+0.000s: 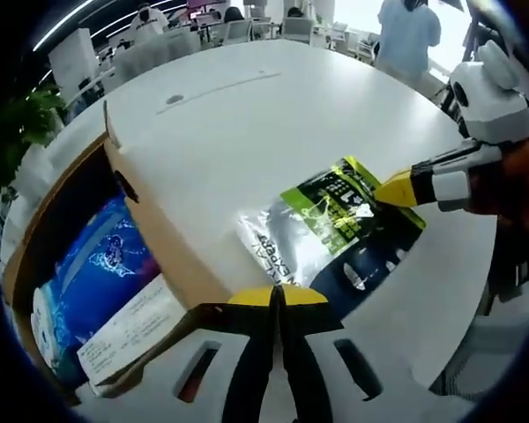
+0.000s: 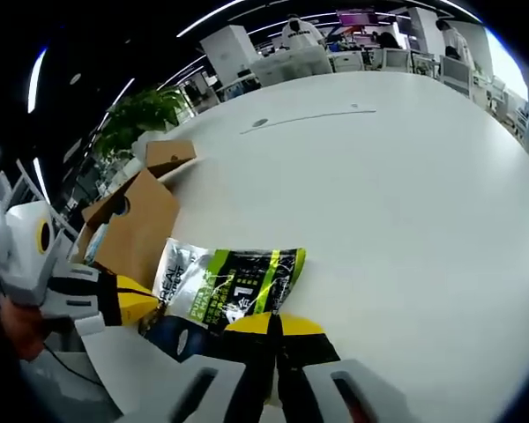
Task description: Operate the shoe box by opening the lid, removing the specified soft item, and placing it in the target area until the item is outside and the box remains undamaged.
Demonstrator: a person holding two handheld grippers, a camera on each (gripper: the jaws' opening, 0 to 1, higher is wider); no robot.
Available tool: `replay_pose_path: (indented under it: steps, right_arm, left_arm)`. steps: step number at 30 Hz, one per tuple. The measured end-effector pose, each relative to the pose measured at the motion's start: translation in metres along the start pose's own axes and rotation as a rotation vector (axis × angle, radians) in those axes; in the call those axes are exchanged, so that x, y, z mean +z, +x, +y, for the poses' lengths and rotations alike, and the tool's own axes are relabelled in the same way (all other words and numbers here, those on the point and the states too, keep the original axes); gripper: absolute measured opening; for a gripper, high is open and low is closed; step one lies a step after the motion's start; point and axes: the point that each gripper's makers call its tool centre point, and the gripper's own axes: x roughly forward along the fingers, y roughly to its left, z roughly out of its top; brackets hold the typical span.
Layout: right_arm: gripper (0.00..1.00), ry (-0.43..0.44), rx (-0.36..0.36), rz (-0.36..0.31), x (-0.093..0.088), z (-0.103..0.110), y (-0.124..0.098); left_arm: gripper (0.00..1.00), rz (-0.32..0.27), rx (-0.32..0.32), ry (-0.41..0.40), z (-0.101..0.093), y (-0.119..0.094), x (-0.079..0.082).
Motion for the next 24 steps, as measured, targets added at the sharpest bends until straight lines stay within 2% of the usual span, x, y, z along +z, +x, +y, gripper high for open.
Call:
replay_pose_path:
  steps: [8, 24]
  right_arm:
    - [0.0, -0.012, 0.0, 0.005, 0.0, -0.001, 0.003]
    - [0.0, -0.028, -0.008, 0.003, 0.001, 0.001, 0.008]
  left_arm:
    - [0.0, -0.001, 0.005, 0.007, 0.005, 0.003, 0.006]
    - [0.03, 0.027, -0.009, -0.001, 0.007, 0.004, -0.004]
